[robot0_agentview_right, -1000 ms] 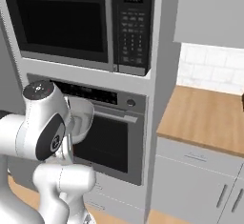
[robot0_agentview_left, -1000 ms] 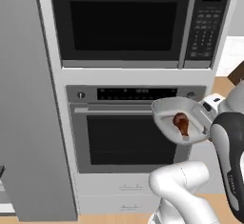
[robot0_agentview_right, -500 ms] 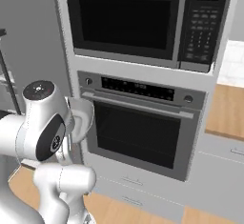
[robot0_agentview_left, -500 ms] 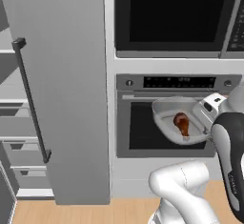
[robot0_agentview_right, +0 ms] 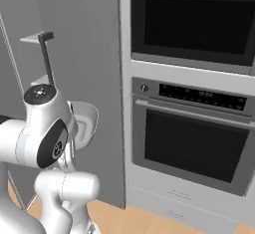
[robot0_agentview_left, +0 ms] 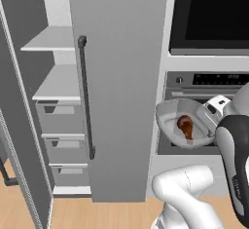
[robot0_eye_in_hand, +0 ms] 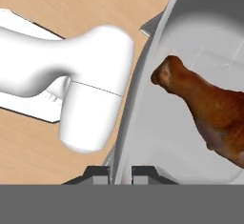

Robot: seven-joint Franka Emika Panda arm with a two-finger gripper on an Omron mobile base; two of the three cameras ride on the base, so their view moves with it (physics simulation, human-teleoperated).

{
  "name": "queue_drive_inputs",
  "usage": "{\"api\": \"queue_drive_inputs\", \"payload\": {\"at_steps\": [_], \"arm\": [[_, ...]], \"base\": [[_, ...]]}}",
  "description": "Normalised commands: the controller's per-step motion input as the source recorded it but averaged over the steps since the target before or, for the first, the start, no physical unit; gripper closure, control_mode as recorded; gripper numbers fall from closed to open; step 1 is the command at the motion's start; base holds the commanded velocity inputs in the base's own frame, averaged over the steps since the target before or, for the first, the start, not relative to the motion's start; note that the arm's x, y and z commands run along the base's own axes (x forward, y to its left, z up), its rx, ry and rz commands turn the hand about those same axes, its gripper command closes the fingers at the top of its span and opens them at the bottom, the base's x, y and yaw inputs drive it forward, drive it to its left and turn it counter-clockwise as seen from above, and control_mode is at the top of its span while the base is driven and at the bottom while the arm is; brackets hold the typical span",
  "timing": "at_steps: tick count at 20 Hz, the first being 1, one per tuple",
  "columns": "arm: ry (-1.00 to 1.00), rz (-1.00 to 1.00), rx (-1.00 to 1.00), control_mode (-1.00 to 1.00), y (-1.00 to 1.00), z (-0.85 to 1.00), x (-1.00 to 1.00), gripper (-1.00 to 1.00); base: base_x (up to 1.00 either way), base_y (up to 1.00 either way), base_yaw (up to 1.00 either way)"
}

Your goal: Take the meat container that has the chicken drumstick and place it on the second highest rack of the freezer. Then take the vegetable container that has the cucumber and carrot and place it on the highest rack of the freezer.

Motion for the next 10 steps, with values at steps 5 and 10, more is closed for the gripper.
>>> {"api": "queue_drive_inputs", "payload": {"at_steps": [5, 10], "arm": [[0.00, 0.00, 0.00, 1.00, 0.00, 0.00, 0.00, 1.00], [0.00, 0.00, 0.00, 1.00, 0.00, 0.00, 0.00, 1.00]], "base": [[-0.02, 0.83, 0.00], [0.00, 0.81, 0.00]]}}
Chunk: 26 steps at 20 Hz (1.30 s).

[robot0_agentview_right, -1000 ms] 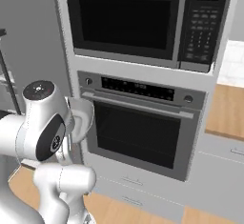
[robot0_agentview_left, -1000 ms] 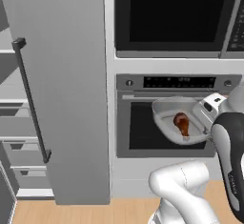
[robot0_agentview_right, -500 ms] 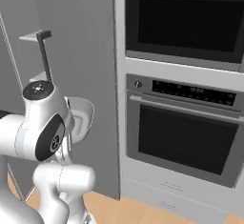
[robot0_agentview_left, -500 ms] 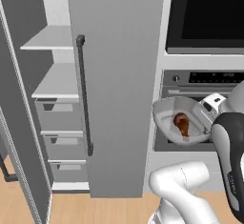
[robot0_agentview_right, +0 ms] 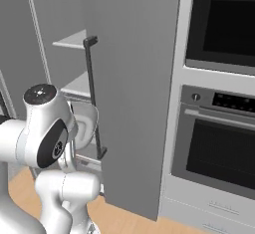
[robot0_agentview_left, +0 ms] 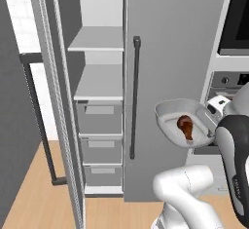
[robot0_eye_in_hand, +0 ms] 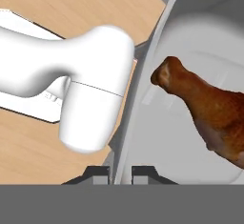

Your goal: Take the meat container that has the chicken drumstick and place it on the second highest rack of the freezer. Then take the vegetable container that has the cucumber and carrot and place it on the highest rack of the freezer.

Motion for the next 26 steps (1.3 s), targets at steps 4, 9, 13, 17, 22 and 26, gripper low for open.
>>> {"api": "queue_drive_inputs", "payload": {"at_steps": [4, 9, 13, 17, 22, 26], "arm": [[0.00, 0.00, 0.00, 1.00, 0.00, 0.00, 0.00, 1.00], [0.00, 0.00, 0.00, 1.00, 0.00, 0.00, 0.00, 1.00], [0.00, 0.00, 0.00, 1.00, 0.00, 0.00, 0.00, 1.00], [0.00, 0.00, 0.00, 1.00, 0.00, 0.00, 0.00, 1.00], [0.00, 0.00, 0.00, 1.00, 0.00, 0.00, 0.00, 1.00], [0.00, 0.00, 0.00, 1.00, 0.00, 0.00, 0.00, 1.00]], "base": [[0.00, 0.66, -0.03], [0.24, 0.26, -0.06], [0.54, 0.00, 0.00], [0.50, 0.14, 0.00], [0.24, 0.26, 0.00], [0.42, 0.29, 0.00]]}}
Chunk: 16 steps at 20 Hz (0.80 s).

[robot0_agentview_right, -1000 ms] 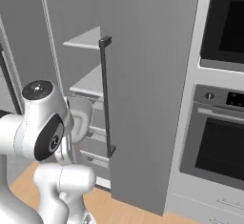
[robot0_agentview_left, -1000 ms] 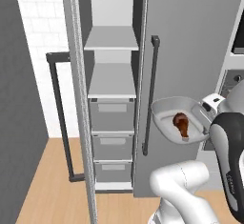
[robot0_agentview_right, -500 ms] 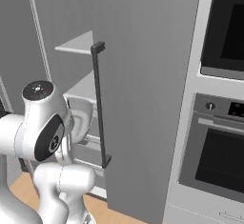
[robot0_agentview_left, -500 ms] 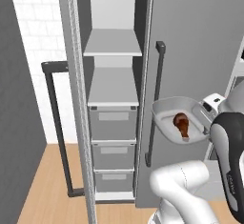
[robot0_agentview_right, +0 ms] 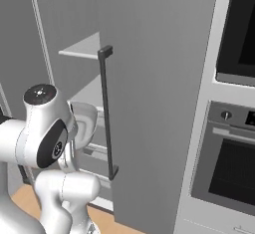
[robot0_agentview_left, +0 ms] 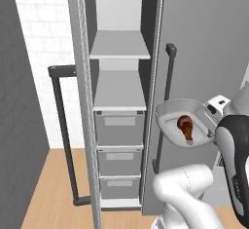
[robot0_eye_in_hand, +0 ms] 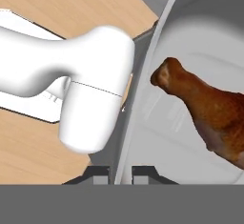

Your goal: Take the meat container that has the chicken drumstick and place it on the second highest rack of the freezer. Then take the vegetable container that has the cucumber and carrot and place it on the highest rack of the freezer.

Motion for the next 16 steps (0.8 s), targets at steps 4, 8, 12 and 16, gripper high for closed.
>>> {"api": "queue_drive_inputs", "payload": {"at_steps": [4, 8, 12, 16], "arm": [[0.00, 0.00, 0.00, 1.00, 0.00, 0.00, 0.00, 1.00], [0.00, 0.00, 0.00, 1.00, 0.00, 0.00, 0.00, 1.00], [0.00, 0.00, 0.00, 1.00, 0.00, 0.00, 0.00, 1.00], [0.00, 0.00, 0.00, 1.00, 0.00, 0.00, 0.00, 1.00]], "base": [[0.44, 0.24, 0.00], [0.39, 0.17, 0.00], [0.40, 0.11, 0.00], [0.40, 0.10, 0.00]]}}
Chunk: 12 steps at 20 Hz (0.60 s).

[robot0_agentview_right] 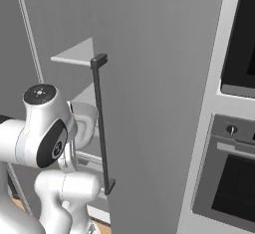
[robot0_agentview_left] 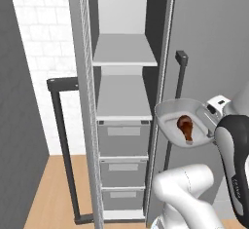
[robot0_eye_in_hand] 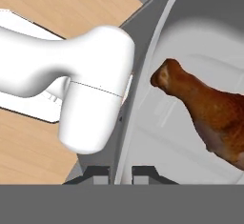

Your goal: Take the meat container that has the chicken drumstick and place it on the second highest rack of the freezer. Then take the vegetable container that has the cucumber and carrot and place it on the highest rack of the freezer.

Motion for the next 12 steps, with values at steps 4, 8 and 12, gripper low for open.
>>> {"api": "queue_drive_inputs", "payload": {"at_steps": [4, 8, 12], "arm": [[0.00, 0.00, 0.00, 1.00, 0.00, 0.00, 0.00, 1.00], [0.00, 0.00, 0.00, 1.00, 0.00, 0.00, 0.00, 1.00], [0.00, 0.00, 0.00, 1.00, 0.00, 0.00, 0.00, 1.00]], "base": [[0.39, 0.11, 0.00], [0.38, 0.14, 0.00], [0.41, 0.16, 0.00]]}}
